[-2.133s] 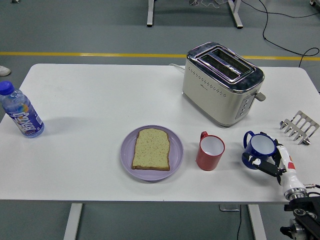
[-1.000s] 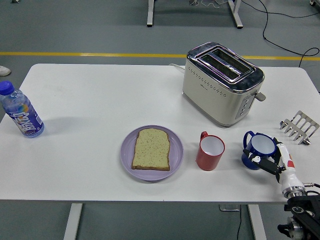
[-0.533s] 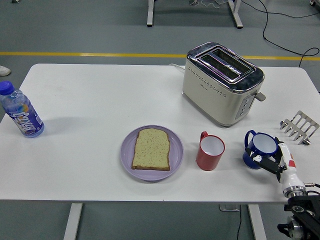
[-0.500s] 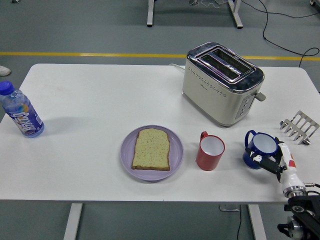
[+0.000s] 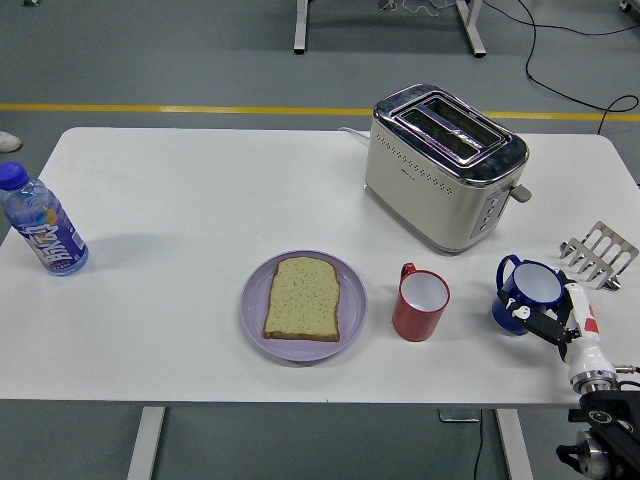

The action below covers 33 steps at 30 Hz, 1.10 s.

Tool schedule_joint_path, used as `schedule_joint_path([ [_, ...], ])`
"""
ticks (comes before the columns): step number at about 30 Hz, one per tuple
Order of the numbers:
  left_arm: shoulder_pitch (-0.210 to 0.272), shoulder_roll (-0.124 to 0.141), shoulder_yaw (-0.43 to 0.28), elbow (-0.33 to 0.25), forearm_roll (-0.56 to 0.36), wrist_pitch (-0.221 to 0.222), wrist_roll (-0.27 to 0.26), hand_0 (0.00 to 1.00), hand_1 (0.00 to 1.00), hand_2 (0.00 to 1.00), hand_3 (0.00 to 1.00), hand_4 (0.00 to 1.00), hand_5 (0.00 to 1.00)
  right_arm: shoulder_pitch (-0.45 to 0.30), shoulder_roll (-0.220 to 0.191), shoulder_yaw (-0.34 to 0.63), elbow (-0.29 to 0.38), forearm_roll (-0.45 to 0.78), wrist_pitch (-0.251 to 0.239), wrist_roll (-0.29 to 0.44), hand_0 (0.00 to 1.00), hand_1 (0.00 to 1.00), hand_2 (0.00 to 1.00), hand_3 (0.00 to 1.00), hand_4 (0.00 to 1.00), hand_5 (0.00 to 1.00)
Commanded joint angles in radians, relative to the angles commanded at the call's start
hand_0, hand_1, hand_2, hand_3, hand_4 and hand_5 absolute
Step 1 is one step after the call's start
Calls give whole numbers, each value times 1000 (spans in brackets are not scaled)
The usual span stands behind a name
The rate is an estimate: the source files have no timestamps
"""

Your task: Pick up the cup,pour liquid into bread,place the cup on the desk

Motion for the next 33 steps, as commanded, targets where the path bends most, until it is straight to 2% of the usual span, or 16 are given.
schedule_joint_path([
  [2, 0, 0, -1, 0, 2, 0, 1, 690, 756, 773, 611, 396, 998, -2, -1, 7, 8, -3, -1, -2, 538, 498, 557, 611, 759, 2],
  [3, 0, 0, -2, 0, 3, 0, 1, 690, 756, 773, 611, 396, 998, -4, -2, 11, 14, -6, -2, -3, 505, 479, 542, 592, 754, 2],
  [8, 2, 0, -6, 0, 10, 1, 2, 690, 756, 773, 611, 396, 998, -8, -7, 33, 51, -20, -3, -16, 505, 479, 542, 592, 754, 2],
  [9, 2, 0, -7, 0, 10, 1, 2, 690, 756, 773, 611, 396, 998, -8, -8, 35, 54, -22, -4, -17, 436, 428, 523, 556, 753, 2],
  [14, 3, 1, -11, 0, 17, 2, 4, 690, 756, 773, 611, 396, 998, -11, -12, 53, 87, -32, -13, -25, 436, 428, 523, 556, 753, 2],
  [15, 3, 1, -11, 0, 18, 2, 4, 690, 756, 773, 611, 396, 998, -12, -13, 56, 93, -33, -15, -27, 397, 416, 520, 544, 754, 2],
  [22, 5, 1, -11, 1, 18, 1, 3, 690, 756, 773, 611, 396, 998, -20, -25, 80, 148, -55, -33, -58, 381, 405, 516, 532, 754, 2],
  [28, 4, 3, -4, 1, 6, 0, 0, 690, 756, 773, 611, 396, 998, -27, -45, 109, 240, -106, -50, -112, 380, 402, 515, 527, 755, 2],
  [32, 3, 5, 3, 1, -4, -1, -4, 690, 756, 773, 611, 396, 998, -34, -60, 126, 308, -148, -59, -174, 380, 402, 515, 527, 755, 2],
  [33, 2, 5, 5, 1, -7, -2, -5, 690, 756, 773, 611, 396, 998, -38, -68, 132, 341, -175, -60, -208, 377, 401, 515, 523, 756, 2],
])
